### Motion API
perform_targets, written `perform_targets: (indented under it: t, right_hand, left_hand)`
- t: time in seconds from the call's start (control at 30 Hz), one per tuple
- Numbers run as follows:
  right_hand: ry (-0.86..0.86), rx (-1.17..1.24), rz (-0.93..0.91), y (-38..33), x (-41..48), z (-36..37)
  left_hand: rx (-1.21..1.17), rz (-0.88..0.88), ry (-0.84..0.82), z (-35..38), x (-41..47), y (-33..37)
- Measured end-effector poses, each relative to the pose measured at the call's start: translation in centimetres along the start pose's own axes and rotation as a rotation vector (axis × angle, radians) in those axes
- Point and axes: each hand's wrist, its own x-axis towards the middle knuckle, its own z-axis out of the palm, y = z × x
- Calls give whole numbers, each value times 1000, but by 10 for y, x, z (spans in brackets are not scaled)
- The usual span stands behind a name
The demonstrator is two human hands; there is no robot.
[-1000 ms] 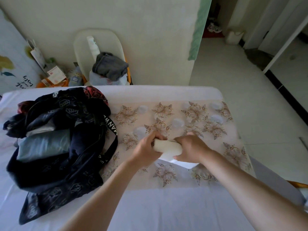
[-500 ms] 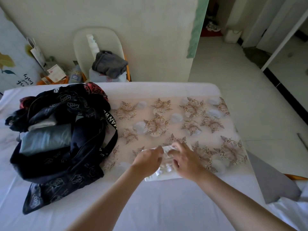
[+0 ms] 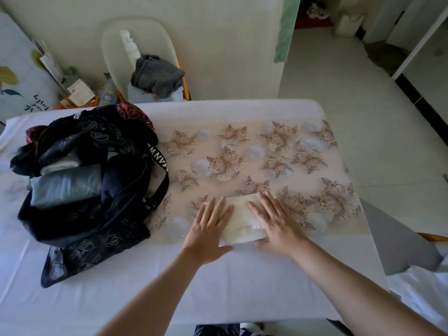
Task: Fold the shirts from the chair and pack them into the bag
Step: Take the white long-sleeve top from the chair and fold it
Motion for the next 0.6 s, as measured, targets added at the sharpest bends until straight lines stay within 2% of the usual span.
perform_targets:
  t: [0.17, 0.3, 0.5, 0.6]
  right_hand:
    - [84, 56, 26, 14, -4, 12]
    - [48, 133, 96, 2, 3, -2]
    - [19, 421, 211, -25, 29, -59]
    - [138, 586, 241, -59, 60, -93]
  left_hand:
    - [-98, -50, -42, 3, 3, -3]
    - [-126, -106, -154, -19, 10, -1]
    - [-481, -311, -68, -80, -7, -28]
    - [-651, -471, 9, -112, -36, -66]
